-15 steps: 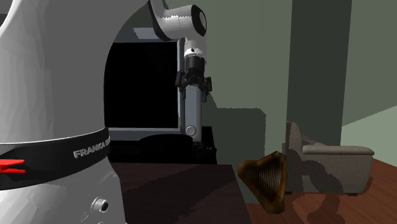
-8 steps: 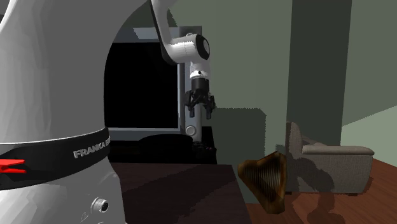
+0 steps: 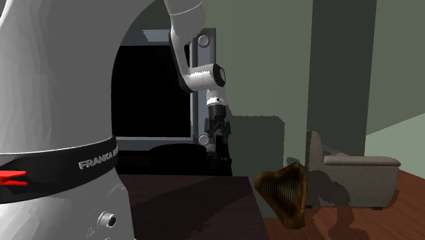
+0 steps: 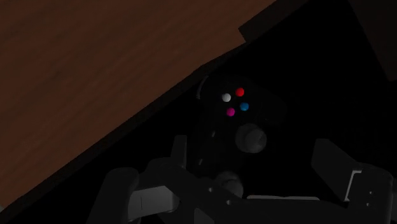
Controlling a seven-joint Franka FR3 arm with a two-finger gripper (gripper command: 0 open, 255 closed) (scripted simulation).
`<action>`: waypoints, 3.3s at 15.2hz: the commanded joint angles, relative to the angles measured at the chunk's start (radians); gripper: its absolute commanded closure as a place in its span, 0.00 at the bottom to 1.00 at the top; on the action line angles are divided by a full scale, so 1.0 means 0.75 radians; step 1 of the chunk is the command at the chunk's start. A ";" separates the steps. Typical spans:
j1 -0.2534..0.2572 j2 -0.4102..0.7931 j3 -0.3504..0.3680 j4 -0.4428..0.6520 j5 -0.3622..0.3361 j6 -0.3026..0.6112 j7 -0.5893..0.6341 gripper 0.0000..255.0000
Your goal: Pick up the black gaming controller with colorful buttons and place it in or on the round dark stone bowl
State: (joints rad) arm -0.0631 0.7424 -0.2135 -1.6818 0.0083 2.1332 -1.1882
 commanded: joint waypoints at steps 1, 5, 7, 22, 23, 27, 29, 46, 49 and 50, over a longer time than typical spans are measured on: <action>-0.002 0.030 0.005 0.014 -0.002 0.016 -0.010 0.00; -0.009 0.065 0.008 -0.008 0.002 0.072 -0.012 0.00; -0.013 0.089 0.011 -0.020 0.005 0.108 -0.014 0.00; -0.012 0.090 0.012 -0.020 0.005 0.109 -0.011 1.00; -0.012 0.091 0.011 -0.017 0.005 0.107 -0.012 1.00; -0.010 0.059 0.007 -0.030 0.001 0.089 -0.014 1.00; -0.007 0.030 0.003 -0.039 -0.002 0.069 -0.015 1.00; 0.017 -0.191 -0.025 -0.068 -0.034 -0.122 -0.021 1.00; 0.021 -0.225 -0.029 -0.063 -0.039 -0.160 -0.023 1.00; 0.022 -0.236 -0.030 -0.062 -0.041 -0.173 -0.023 1.00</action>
State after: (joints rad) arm -0.0479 0.5729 -0.2356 -1.7303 -0.0215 2.0135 -1.2059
